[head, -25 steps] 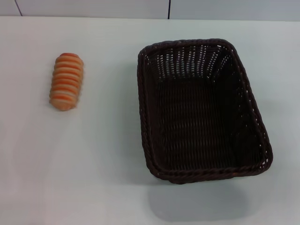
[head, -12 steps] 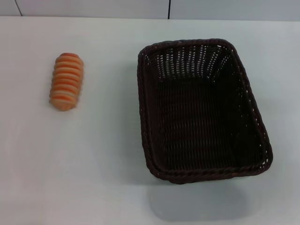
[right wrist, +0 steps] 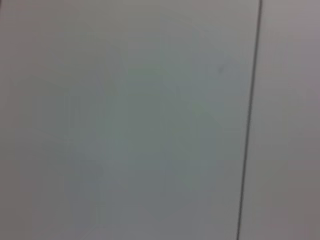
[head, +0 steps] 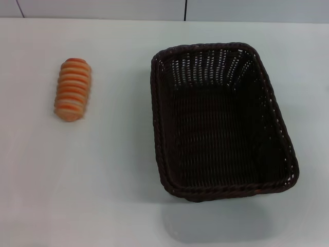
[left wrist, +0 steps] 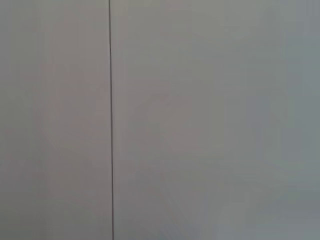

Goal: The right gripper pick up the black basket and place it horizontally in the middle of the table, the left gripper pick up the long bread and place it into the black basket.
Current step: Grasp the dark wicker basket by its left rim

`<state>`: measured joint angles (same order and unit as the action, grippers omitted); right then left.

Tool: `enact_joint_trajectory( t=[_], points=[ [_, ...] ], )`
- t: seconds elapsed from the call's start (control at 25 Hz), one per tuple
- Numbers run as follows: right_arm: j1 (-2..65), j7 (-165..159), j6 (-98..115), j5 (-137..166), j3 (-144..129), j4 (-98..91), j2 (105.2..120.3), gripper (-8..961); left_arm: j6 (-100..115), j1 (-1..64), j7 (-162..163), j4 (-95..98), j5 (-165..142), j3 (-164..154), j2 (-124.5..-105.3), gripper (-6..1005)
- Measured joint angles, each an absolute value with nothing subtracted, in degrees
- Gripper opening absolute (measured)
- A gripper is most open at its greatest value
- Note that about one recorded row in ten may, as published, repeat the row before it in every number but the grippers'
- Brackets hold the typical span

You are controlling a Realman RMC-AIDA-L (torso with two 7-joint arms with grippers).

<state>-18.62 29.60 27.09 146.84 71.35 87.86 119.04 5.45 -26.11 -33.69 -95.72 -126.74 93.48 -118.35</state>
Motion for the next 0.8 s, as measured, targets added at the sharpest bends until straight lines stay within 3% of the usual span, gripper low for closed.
enact_joint_trajectory(
  t=[0.24,0.44,0.8],
  points=[
    [-20.3,31.76,14.19,146.1,73.18,96.92,119.3,818,5.04,-25.93,-33.68,-96.03,-126.74,93.71,-118.29,818],
    [-21.83,25.45,-8.78,146.56,81.23,110.67,119.48,818,4.96,-25.6,-33.66,-96.1,-126.74,93.86,-118.22,819],
    [-9.59,15.38,-44.96,150.88,101.19,117.22,118.92,816,4.86,-24.89,-34.13,-96.15,-126.79,94.18,-118.15,820]
  ],
)
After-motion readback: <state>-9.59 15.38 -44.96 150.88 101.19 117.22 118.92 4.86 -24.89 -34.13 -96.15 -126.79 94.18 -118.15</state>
